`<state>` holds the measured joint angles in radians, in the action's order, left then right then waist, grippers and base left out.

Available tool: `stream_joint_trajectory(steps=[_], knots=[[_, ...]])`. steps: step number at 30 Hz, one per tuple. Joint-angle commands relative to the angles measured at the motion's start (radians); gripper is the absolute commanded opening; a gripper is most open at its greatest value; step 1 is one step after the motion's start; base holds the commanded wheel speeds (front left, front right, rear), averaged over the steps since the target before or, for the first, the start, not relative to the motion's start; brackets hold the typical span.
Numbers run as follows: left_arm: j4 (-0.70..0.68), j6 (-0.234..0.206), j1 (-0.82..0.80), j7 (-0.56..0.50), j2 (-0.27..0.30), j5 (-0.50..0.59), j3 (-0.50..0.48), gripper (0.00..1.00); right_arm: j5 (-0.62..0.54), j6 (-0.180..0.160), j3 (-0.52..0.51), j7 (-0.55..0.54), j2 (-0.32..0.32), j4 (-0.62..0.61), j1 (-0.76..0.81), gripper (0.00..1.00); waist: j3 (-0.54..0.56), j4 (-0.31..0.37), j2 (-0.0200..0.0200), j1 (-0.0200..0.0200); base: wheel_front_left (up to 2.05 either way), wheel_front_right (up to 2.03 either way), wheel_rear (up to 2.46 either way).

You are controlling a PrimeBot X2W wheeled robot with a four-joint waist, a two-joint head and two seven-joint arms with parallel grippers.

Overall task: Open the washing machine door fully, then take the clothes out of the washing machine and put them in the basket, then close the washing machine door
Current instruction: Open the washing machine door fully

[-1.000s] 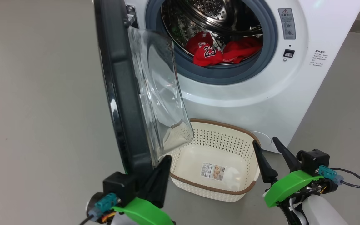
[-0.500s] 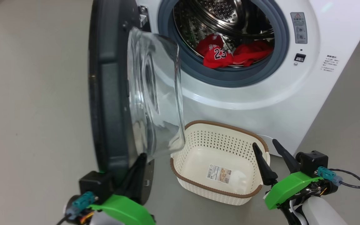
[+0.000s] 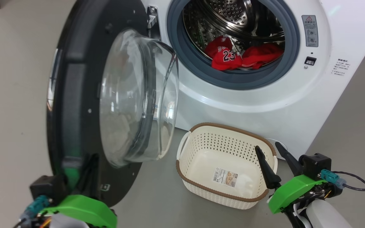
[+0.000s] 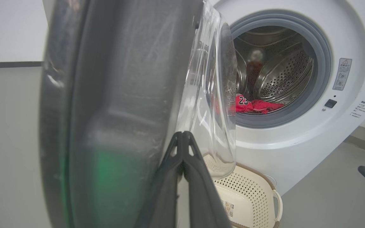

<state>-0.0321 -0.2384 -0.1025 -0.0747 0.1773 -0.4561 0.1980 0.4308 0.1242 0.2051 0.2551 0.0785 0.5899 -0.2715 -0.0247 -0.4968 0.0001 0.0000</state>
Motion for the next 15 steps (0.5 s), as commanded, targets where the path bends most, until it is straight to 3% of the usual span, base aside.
stream_joint_trajectory(steps=[1, 15], knots=[[-0.019, -0.016, -0.018, 0.002, 0.038, -0.008, -0.066, 0.00, -0.009, 0.007, 0.022, 0.007, 0.008, -0.020, -0.017, 1.00, -0.004, 0.003, -0.0001, 0.0000, 0.00, 0.00, 0.00], [0.054, -0.042, -0.046, 0.067, 0.080, -0.063, -0.202, 0.00, -0.019, 0.007, 0.036, 0.007, 0.047, -0.019, -0.050, 1.00, -0.055, 0.033, -0.0001, 0.0000, 0.00, 0.00, 0.00]])
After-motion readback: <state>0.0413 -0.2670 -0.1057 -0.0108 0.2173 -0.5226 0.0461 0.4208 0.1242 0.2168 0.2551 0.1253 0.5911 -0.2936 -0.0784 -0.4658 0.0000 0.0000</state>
